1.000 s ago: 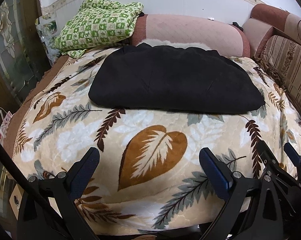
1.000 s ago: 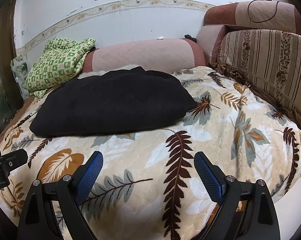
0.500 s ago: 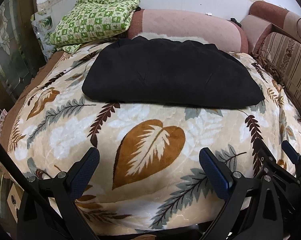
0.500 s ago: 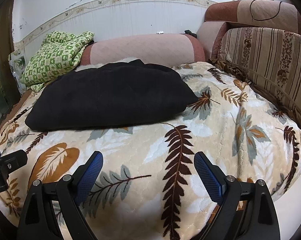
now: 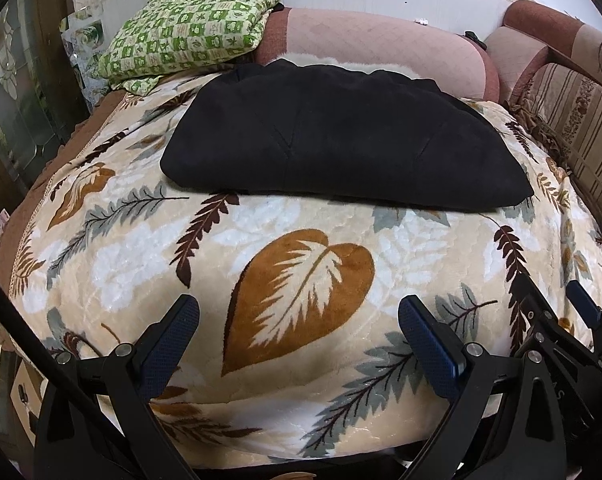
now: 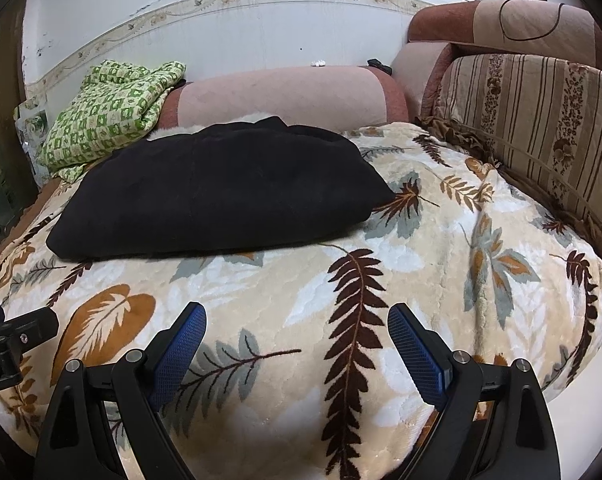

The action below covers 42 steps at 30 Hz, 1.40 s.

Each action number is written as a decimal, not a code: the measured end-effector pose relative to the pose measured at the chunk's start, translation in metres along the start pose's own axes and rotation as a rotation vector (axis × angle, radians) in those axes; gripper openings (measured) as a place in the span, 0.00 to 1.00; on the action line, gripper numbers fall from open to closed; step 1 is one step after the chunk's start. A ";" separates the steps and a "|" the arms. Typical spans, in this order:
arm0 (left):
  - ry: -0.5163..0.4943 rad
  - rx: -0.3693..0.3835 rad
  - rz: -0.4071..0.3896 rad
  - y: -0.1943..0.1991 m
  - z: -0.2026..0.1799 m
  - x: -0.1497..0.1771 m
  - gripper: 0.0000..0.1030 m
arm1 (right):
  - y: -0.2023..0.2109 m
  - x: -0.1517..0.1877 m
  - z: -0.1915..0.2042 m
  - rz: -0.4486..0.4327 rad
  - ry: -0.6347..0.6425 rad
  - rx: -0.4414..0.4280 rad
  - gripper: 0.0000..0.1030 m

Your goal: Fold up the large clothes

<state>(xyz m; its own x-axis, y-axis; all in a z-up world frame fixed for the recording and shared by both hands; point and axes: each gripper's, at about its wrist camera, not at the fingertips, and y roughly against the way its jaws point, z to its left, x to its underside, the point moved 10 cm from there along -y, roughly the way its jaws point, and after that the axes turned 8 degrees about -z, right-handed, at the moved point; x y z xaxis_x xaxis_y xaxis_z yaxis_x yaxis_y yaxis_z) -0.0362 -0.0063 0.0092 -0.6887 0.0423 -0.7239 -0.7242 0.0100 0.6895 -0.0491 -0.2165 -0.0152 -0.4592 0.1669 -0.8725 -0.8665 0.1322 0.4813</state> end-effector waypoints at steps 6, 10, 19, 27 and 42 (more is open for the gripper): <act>0.003 0.000 0.002 -0.002 0.002 0.000 0.96 | -0.002 0.002 0.001 0.008 0.006 0.002 0.92; 0.006 -0.001 0.006 -0.005 0.003 0.001 0.96 | -0.003 0.002 0.003 0.011 0.012 0.003 0.92; 0.017 -0.006 0.007 -0.007 0.006 -0.001 0.96 | -0.004 0.001 0.005 0.013 0.024 0.013 0.92; 0.007 -0.077 -0.040 -0.003 0.022 -0.008 0.96 | -0.001 -0.009 0.020 0.001 0.077 0.007 0.92; 0.086 -0.106 -0.032 -0.008 0.058 -0.007 0.96 | -0.002 -0.026 0.063 0.000 0.254 -0.015 0.92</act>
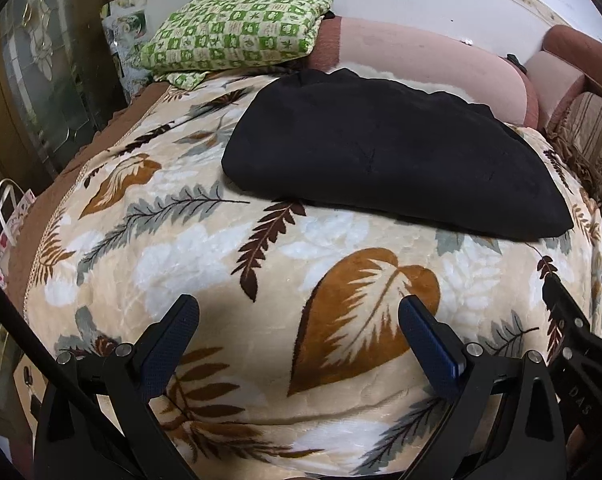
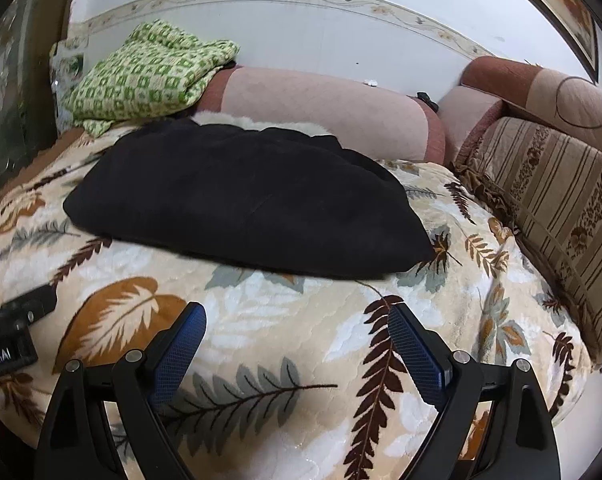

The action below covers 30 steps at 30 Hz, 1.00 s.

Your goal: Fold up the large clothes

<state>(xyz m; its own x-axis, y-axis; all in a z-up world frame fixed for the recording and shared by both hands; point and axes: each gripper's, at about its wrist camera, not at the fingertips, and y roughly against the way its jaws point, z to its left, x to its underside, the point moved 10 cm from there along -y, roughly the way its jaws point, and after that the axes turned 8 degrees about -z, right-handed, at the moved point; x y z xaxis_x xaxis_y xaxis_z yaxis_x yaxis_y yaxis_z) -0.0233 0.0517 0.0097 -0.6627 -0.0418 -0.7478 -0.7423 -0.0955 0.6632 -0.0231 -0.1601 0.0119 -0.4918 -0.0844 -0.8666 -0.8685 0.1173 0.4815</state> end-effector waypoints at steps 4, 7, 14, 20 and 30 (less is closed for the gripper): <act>0.018 0.021 0.015 -0.002 0.000 0.002 0.96 | 0.002 -0.001 0.005 -0.001 0.006 -0.005 0.92; 0.022 0.020 0.013 -0.002 0.001 0.002 0.96 | 0.001 -0.001 0.008 0.002 0.007 -0.017 0.92; 0.023 0.016 0.027 -0.004 0.000 0.005 0.96 | 0.002 0.002 0.017 0.006 0.022 -0.036 0.92; 0.017 0.025 0.040 -0.006 -0.005 0.009 0.96 | 0.002 0.002 0.013 -0.002 0.015 -0.034 0.92; 0.020 0.000 0.050 -0.013 0.003 0.005 0.96 | -0.003 0.000 0.005 0.002 -0.024 -0.030 0.92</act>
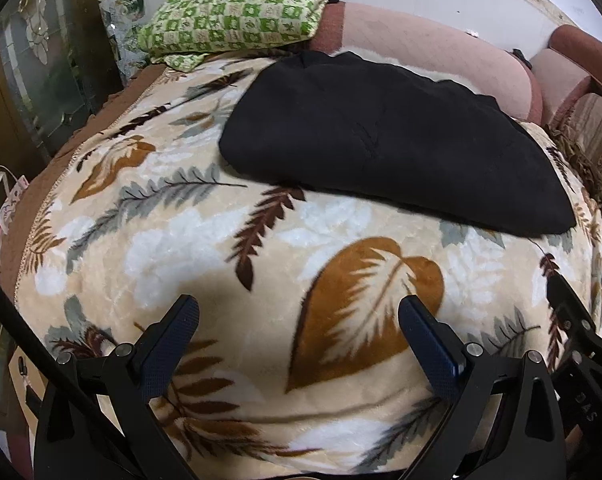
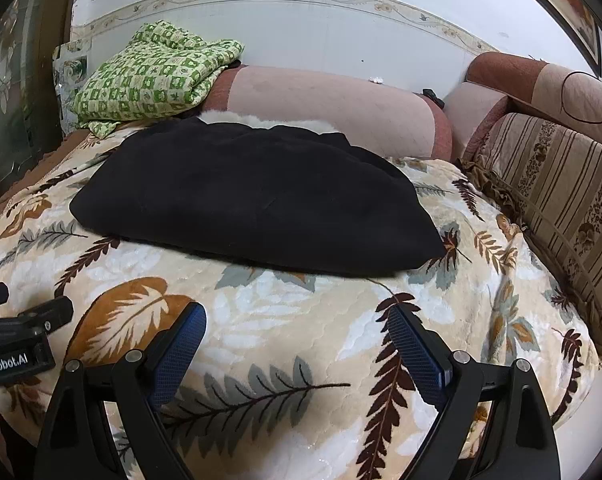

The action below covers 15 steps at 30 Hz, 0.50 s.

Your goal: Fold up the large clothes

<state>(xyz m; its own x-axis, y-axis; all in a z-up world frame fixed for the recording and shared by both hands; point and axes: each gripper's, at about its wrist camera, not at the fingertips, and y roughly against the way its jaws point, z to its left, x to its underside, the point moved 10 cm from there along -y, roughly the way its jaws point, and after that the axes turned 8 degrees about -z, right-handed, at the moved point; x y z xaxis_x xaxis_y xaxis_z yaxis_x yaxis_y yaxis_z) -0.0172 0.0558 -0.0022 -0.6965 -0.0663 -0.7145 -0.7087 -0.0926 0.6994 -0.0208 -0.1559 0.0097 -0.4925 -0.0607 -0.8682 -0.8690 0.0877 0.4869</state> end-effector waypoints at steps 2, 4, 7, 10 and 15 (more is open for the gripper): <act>0.004 -0.017 -0.007 -0.002 0.007 -0.006 0.96 | -0.001 -0.002 0.001 -0.001 0.000 -0.005 0.92; 0.000 -0.032 -0.016 -0.003 0.012 -0.012 0.96 | -0.003 -0.005 0.002 -0.002 -0.002 -0.013 0.92; -0.011 -0.045 -0.025 -0.006 0.018 -0.022 0.96 | -0.010 -0.009 0.008 0.009 0.008 -0.025 0.92; -0.015 -0.049 -0.037 -0.006 0.022 -0.029 0.96 | -0.018 -0.013 0.012 0.025 0.013 -0.018 0.92; -0.021 -0.028 -0.032 -0.011 0.021 -0.031 0.96 | -0.029 -0.013 0.012 0.055 -0.005 -0.020 0.92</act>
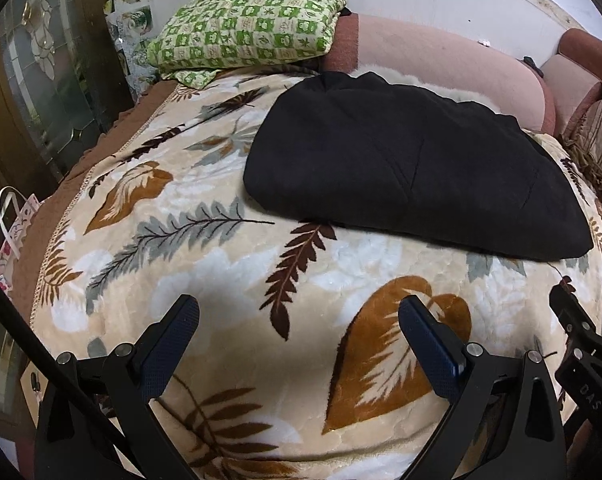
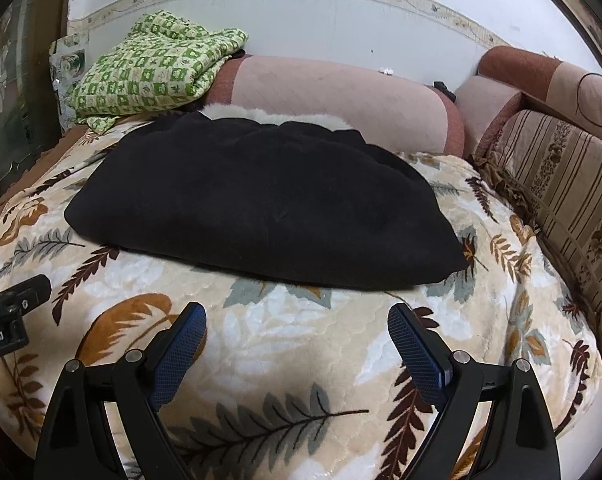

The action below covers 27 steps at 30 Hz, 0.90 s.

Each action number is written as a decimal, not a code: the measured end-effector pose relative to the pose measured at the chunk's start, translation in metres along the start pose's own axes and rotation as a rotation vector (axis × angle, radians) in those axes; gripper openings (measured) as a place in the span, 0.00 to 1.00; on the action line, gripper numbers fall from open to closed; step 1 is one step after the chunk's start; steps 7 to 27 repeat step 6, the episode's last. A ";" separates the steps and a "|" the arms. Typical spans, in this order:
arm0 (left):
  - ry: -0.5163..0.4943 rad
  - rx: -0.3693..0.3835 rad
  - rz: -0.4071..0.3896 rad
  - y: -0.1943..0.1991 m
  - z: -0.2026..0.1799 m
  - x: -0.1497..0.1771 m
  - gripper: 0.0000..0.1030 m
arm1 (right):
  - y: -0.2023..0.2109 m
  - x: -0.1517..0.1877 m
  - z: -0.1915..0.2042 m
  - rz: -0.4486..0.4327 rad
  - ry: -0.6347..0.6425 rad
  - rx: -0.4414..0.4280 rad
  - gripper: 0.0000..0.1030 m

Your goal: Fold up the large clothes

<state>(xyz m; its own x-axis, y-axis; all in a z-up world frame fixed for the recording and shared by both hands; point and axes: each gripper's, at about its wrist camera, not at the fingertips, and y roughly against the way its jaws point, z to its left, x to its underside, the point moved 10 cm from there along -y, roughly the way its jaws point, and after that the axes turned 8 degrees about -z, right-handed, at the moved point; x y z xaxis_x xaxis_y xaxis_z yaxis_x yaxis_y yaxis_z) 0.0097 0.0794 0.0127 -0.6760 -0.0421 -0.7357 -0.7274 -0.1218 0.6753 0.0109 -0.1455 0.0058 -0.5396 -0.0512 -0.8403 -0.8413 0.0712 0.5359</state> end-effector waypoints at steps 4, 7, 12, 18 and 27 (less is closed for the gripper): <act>-0.018 -0.003 -0.001 -0.003 -0.003 -0.001 0.96 | -0.008 0.004 -0.004 0.031 -0.009 0.000 0.92; -0.035 -0.016 -0.008 -0.003 -0.005 -0.003 0.96 | -0.011 0.005 -0.007 0.041 -0.013 0.004 0.92; -0.035 -0.016 -0.008 -0.003 -0.005 -0.003 0.96 | -0.011 0.005 -0.007 0.041 -0.013 0.004 0.92; -0.035 -0.016 -0.008 -0.003 -0.005 -0.003 0.96 | -0.011 0.005 -0.007 0.041 -0.013 0.004 0.92; -0.035 -0.016 -0.008 -0.003 -0.005 -0.003 0.96 | -0.011 0.005 -0.007 0.041 -0.013 0.004 0.92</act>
